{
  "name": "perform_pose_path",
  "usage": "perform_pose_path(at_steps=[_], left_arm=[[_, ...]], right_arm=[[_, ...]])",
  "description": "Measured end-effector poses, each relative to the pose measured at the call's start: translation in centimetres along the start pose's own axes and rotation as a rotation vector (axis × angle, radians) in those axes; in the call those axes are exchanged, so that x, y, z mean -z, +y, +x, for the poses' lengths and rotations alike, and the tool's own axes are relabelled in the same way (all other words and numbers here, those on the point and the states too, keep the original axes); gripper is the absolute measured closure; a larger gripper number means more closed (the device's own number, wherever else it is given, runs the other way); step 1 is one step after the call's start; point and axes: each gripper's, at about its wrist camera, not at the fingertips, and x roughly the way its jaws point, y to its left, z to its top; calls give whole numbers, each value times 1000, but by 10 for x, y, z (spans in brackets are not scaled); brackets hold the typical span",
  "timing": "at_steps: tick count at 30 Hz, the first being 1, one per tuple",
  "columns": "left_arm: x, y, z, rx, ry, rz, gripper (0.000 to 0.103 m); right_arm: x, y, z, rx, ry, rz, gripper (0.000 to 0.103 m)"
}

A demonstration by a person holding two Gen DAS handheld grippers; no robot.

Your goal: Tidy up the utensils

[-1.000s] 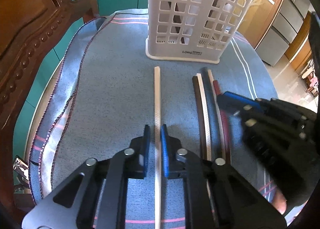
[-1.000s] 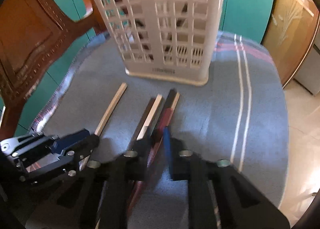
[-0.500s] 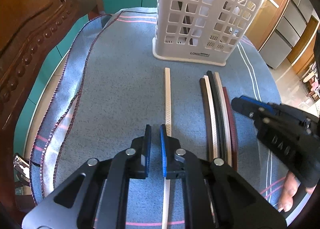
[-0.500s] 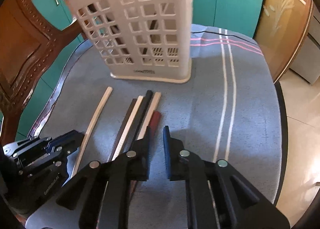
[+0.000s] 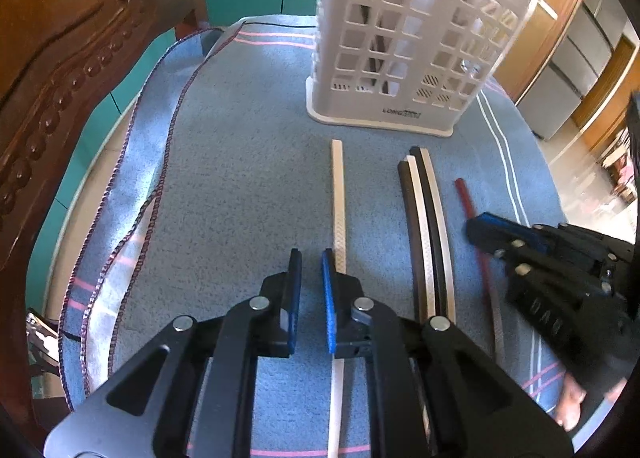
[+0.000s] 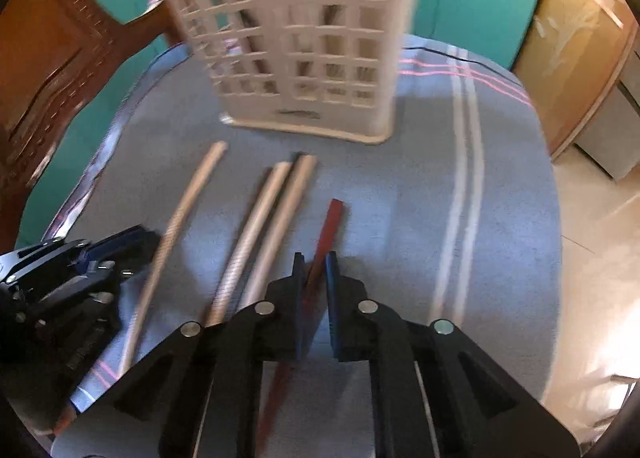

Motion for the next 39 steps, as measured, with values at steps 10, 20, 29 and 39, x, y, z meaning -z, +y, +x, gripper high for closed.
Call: perform_pose_path(at_steps=[10, 20, 29, 39], left_arm=[[-17, -4, 11, 7, 13, 4, 62], [-25, -18, -2, 41, -50, 14, 62], [-17, -17, 16, -3, 5, 43, 70], [-21, -17, 17, -19, 2, 50, 60]], right_arm=[[5, -13, 1, 41, 14, -6, 77], [6, -12, 0, 53, 6, 6, 72], [6, -9, 3, 60, 2, -1, 70], [5, -11, 5, 81, 8, -2, 65]])
